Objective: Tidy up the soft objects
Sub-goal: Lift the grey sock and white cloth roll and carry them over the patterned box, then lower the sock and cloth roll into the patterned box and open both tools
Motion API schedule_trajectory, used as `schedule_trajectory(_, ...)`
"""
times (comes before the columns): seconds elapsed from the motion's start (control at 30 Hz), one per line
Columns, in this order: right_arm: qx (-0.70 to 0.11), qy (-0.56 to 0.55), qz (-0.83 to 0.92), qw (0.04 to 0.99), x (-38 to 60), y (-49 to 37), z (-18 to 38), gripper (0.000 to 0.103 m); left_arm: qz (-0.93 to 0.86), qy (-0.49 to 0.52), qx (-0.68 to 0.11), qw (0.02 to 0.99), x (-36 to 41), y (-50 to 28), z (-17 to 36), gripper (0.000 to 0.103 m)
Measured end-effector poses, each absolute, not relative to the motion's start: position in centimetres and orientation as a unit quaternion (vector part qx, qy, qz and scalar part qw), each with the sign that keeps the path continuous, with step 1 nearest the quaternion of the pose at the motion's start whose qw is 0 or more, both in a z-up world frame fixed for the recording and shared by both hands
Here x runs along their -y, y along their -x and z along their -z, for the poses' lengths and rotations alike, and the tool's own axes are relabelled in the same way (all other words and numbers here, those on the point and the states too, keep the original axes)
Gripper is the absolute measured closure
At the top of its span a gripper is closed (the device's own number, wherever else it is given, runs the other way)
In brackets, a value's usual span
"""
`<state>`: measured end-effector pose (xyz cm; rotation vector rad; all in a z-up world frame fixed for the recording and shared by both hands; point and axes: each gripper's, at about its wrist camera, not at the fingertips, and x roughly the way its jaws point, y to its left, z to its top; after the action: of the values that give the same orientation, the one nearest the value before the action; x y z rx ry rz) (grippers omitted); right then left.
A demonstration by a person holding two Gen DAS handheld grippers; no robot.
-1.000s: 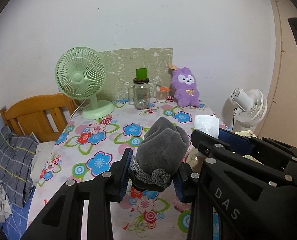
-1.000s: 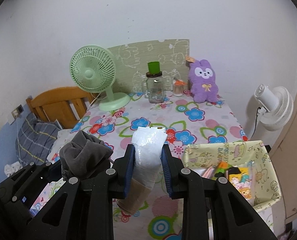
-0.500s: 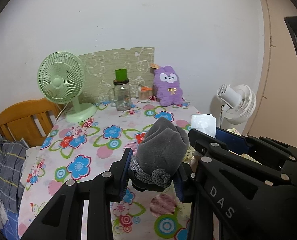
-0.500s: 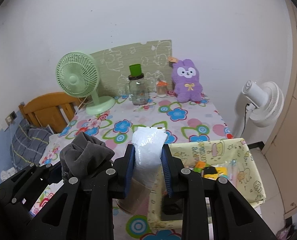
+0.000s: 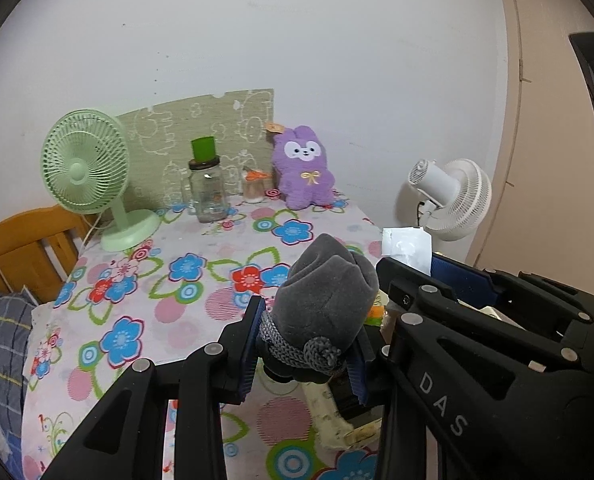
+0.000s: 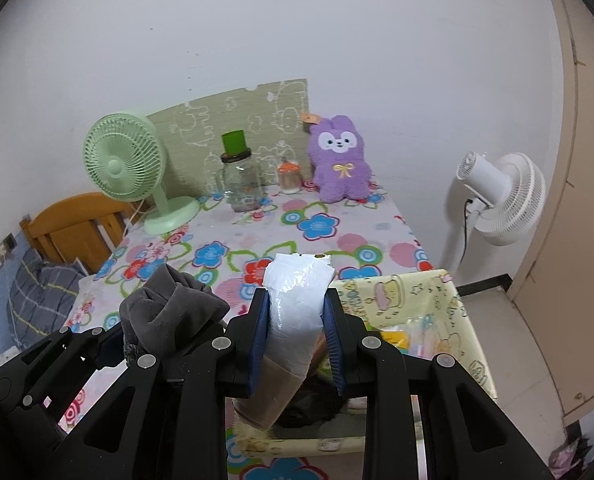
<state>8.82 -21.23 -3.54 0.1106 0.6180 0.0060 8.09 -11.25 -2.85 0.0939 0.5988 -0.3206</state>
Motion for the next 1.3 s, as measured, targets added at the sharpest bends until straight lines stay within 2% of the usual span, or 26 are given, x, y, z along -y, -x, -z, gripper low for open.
schedule_trajectory(1.3, -0.34, -0.092, 0.061, 0.934, 29.0, -10.1, 7.6, 0.073, 0.218, -0.077, -0.362, 0.903, 19.3, -12.0, 7.5, 0.065)
